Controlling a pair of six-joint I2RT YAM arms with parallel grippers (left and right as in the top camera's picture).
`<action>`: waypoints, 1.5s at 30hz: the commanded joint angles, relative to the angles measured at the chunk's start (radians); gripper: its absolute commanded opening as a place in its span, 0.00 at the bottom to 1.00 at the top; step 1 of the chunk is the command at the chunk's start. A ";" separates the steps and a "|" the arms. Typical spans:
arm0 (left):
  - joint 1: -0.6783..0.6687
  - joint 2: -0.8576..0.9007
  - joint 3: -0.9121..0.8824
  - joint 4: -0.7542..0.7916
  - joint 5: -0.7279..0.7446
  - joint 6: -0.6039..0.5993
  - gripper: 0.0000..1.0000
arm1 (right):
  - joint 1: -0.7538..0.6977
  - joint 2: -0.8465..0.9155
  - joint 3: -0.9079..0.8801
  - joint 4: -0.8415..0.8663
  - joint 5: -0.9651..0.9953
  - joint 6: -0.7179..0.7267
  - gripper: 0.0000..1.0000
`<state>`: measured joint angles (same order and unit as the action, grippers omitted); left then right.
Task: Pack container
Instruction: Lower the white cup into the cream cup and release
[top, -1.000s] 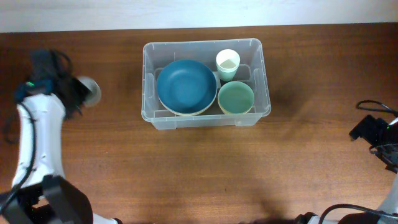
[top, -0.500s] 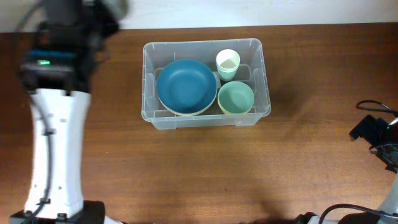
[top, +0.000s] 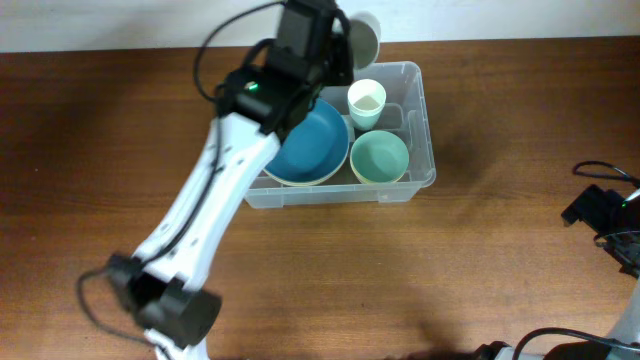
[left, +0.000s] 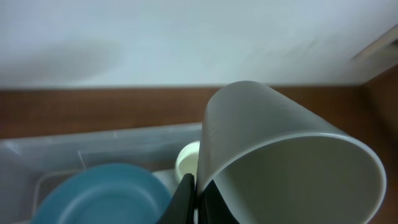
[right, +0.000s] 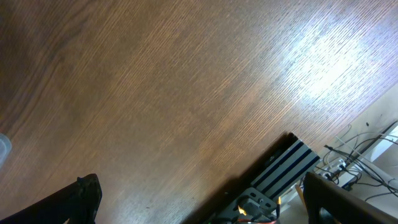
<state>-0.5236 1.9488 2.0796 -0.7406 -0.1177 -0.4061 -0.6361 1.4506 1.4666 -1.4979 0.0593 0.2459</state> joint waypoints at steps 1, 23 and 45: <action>0.006 0.091 0.010 0.007 -0.002 0.050 0.01 | -0.006 0.001 -0.003 -0.001 -0.003 -0.002 0.99; 0.006 0.225 0.010 -0.003 0.081 0.064 0.02 | -0.006 0.001 -0.004 -0.001 -0.003 -0.003 0.99; 0.005 0.246 0.008 -0.004 0.081 0.064 0.03 | -0.006 0.001 -0.004 -0.001 -0.003 -0.003 0.99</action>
<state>-0.5205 2.1864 2.0796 -0.7444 -0.0517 -0.3584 -0.6361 1.4506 1.4666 -1.4982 0.0593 0.2462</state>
